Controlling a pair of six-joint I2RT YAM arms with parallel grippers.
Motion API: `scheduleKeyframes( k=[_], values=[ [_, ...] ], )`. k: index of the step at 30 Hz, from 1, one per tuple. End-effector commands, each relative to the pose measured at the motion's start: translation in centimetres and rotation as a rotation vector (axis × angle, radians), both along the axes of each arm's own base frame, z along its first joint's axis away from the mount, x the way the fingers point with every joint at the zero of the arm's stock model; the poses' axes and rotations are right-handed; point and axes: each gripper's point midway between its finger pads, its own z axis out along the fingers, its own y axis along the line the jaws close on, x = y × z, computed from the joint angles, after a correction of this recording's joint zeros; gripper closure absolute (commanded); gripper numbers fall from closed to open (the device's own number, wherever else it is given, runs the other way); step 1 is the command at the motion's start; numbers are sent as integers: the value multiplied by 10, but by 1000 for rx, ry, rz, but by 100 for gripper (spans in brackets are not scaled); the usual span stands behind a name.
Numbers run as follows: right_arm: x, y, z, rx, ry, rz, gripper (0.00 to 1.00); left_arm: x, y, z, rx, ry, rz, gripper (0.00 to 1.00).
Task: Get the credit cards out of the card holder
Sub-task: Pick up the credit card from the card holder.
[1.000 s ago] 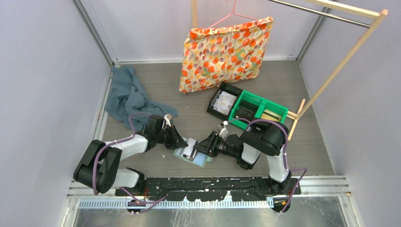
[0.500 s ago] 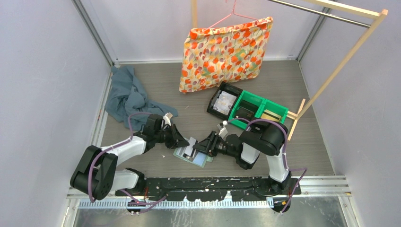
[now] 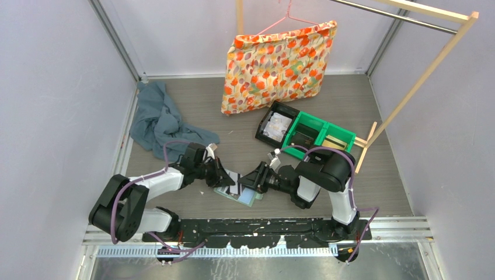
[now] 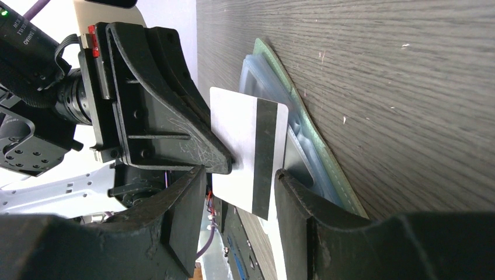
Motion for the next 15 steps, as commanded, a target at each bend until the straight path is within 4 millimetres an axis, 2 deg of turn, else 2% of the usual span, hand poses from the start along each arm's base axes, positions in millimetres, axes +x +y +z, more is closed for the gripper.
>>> scheduleKeyframes(
  k=[1,4,6,10,13,15],
  values=[
    [-1,-2,-13,-46,6,0,48,0,0,8,12,-18,-13,99],
    [-3,-6,-7,-38,1,-5,47,1,4,16,34,-33,-3,99],
    [-5,-12,1,-28,-7,-12,43,1,8,26,52,-56,3,100],
    [-7,-26,25,-2,-28,-26,34,0,9,57,37,-85,15,99],
    [-7,-39,44,8,-34,-45,31,-1,9,83,23,-1,103,100],
    [-5,-46,55,-25,-50,-58,30,-6,19,89,89,107,180,99]
  ],
)
